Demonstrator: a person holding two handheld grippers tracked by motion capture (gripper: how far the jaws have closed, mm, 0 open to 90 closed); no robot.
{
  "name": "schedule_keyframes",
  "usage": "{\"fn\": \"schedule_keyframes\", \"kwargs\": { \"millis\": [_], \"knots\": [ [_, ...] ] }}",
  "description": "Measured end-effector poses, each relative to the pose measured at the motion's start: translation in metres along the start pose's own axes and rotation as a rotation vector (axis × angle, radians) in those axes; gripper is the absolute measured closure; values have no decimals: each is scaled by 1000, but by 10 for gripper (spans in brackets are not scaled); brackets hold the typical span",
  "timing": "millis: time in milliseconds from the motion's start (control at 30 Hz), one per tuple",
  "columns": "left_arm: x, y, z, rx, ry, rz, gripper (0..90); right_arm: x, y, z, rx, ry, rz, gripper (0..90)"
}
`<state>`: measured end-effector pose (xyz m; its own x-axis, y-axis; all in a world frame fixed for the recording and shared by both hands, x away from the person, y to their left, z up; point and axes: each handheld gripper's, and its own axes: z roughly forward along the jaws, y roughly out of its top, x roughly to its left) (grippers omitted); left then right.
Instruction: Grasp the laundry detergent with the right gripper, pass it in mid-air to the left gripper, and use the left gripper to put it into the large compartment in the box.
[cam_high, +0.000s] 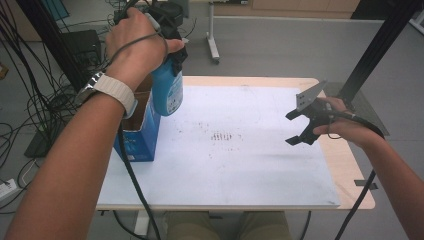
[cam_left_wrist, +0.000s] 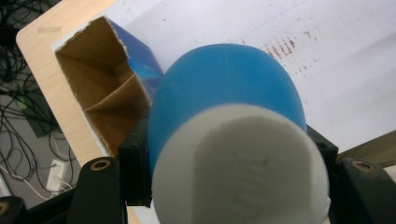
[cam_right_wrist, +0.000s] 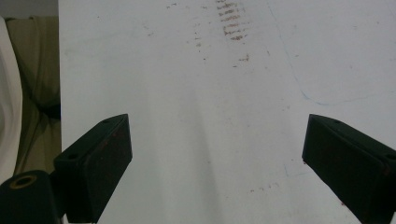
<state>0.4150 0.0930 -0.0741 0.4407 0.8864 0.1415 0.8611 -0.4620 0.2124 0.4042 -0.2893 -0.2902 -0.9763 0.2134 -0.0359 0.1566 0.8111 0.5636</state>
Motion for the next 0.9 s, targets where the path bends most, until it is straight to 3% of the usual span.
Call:
{"fn": "schedule_keyframes", "kwargs": {
  "millis": [133,567,900],
  "knots": [
    [14,-3,-1,-4,9,-51,374,0,-1,1,7,-1,5,82],
    [51,-12,4,19,46,-156,374,-1,-5,3,8,-1,16,82],
    [69,-19,12,20,67,-209,374,-2,-8,3,7,-4,25,82]
  ]
}}
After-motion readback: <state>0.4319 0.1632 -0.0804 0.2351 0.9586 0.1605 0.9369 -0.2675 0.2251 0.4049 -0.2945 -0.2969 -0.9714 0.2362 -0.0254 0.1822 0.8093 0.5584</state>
